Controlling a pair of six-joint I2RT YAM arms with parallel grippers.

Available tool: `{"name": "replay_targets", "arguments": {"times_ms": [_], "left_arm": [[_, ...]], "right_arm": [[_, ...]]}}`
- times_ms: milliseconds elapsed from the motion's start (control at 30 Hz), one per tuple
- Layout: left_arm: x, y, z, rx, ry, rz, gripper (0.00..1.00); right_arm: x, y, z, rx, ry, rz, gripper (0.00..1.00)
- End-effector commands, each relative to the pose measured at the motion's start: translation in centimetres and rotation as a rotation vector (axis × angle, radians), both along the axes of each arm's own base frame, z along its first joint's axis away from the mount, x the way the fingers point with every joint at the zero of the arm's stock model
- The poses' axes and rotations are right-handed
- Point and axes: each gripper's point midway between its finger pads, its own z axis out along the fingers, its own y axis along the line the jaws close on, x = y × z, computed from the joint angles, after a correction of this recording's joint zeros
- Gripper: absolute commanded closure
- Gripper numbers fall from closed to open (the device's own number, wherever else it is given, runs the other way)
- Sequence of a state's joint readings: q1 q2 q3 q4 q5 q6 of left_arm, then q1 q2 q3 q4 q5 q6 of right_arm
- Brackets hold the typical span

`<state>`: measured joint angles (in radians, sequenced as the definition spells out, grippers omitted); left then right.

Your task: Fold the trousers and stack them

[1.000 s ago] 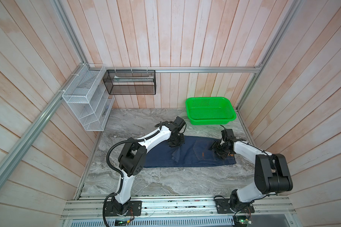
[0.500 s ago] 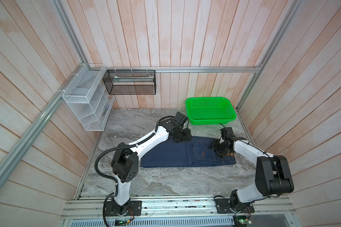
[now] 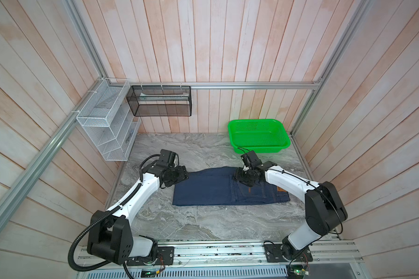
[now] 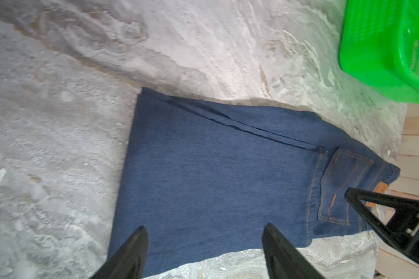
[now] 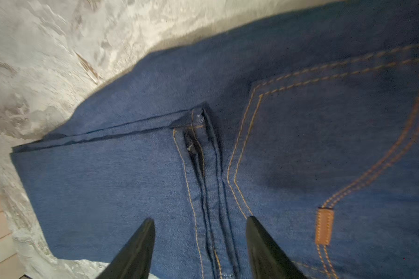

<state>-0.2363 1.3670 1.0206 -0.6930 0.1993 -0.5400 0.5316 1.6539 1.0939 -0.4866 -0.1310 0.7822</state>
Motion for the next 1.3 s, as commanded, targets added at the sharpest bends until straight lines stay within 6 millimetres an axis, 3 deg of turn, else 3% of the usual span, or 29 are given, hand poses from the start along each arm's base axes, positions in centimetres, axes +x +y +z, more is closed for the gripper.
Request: {"name": "replay_targets", "arguments": {"times_ms": [0,133,300,633,1000,1267], "left_arm": [[0.2,1.8,-0.9,0.03,-0.016,-0.08,0.21],[0.4,4.2,-2.4,0.071,0.026,-0.077,0.21],[0.4,4.9,-4.6,0.017,0.071,-0.089,0.2],[0.3,4.1,-8.4,-0.144,0.13,-0.149,0.2],[-0.4,1.9,-8.8,-0.302,0.163,-0.196,0.34],[-0.9,1.2,-10.2,-0.302,0.217,-0.21,0.4]], "right_arm": [[-0.3,0.9,-0.9,-0.023,0.021,0.016,0.42],[-0.9,1.6,-2.2,-0.056,0.042,0.045,0.48],[-0.9,1.2,-3.5,-0.095,0.063,0.043,0.5],[-1.2,1.1,-5.2,-0.115,0.099,0.056,0.51],[-1.3,1.4,-6.0,-0.104,0.116,0.065,0.52],[-1.4,1.5,-6.3,-0.096,0.125,0.068,0.53]]}}
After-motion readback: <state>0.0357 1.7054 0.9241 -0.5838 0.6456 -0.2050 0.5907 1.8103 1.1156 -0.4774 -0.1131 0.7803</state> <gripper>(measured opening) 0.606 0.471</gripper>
